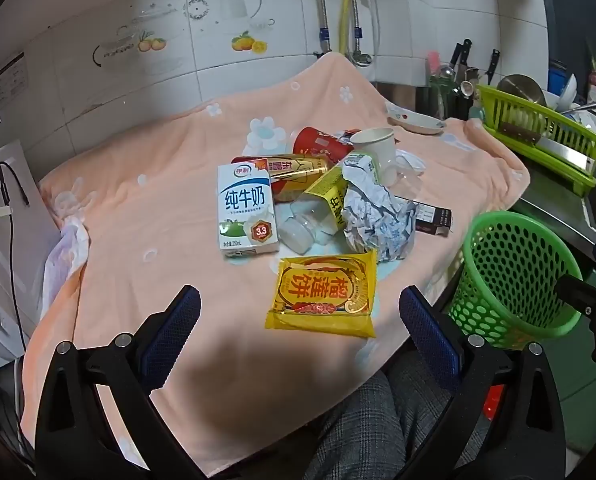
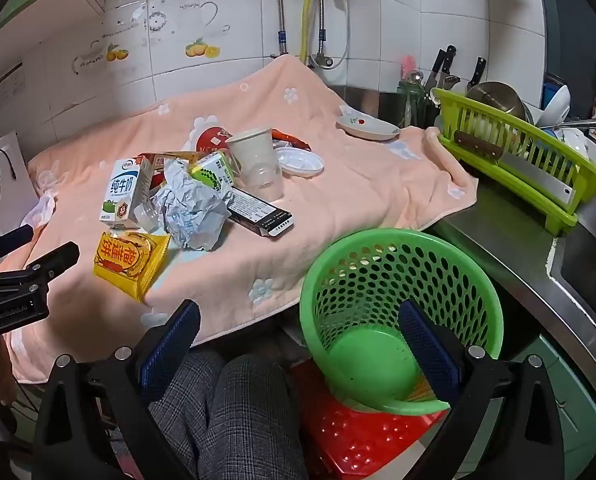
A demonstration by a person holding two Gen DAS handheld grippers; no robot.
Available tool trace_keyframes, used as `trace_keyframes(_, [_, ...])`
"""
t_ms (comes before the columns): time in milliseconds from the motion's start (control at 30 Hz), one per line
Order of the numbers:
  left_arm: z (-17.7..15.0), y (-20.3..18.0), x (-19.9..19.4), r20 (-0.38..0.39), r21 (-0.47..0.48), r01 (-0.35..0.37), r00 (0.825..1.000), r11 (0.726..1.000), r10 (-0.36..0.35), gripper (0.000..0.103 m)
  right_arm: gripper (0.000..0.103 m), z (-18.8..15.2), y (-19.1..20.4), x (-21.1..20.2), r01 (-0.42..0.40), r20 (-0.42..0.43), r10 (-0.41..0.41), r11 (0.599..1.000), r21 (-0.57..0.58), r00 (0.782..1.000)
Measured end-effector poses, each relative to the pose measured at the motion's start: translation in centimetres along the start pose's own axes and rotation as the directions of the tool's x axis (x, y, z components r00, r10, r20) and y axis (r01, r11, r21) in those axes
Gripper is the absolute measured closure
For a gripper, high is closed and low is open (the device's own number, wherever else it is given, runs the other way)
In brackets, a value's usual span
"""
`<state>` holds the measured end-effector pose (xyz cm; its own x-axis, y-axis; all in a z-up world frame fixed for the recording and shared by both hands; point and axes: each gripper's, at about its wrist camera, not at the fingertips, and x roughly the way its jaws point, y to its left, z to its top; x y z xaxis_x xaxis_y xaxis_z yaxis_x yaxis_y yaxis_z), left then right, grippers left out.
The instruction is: Collect trash
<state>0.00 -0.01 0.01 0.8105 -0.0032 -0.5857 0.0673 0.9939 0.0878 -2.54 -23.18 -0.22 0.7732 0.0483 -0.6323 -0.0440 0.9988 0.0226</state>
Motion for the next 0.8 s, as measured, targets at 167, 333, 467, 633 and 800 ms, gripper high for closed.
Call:
trace_keyframes(167, [0.1,-0.1,-0.3,0.008,0.001,-0.006,1.0,1.0,0.006,0.005,0.007,0.0,0.0,-0.1,0.0,0.001,0.0,1.0,-0.002,1.0])
trace_keyframes(333, [0.1,-0.7,0.0,0.002,0.001,-0.001,1.0,1.0,0.001,0.005,0.007,0.0,0.0,-0.2,0.003,0.004,-0.003,1.0,-0.002,1.0])
trace_keyframes(467, [0.2,-0.5,-0.2,0.006,0.0,0.0,1.0,1.0,0.0,0.005,0.007,0.0,0.1,-0.2,0.002,0.005,-0.002,1.0,-0.003,1.0])
trace_keyframes(633, [0.1,0.2,-0.3,0.003,-0.008,0.004,1.0,1.0,-0.004,0.005,0.007,-0.1,0.1,-0.1,0.002,0.006,-0.002,1.0,-0.003,1.0])
trace_keyframes(800, [0.1,0.3,-0.3,-0.001,-0.01,0.003,1.0,1.0,-0.003,0.005,0.007,-0.4,-0.1,0.3,0.0,0.005,0.0,1.0,-0.003,1.0])
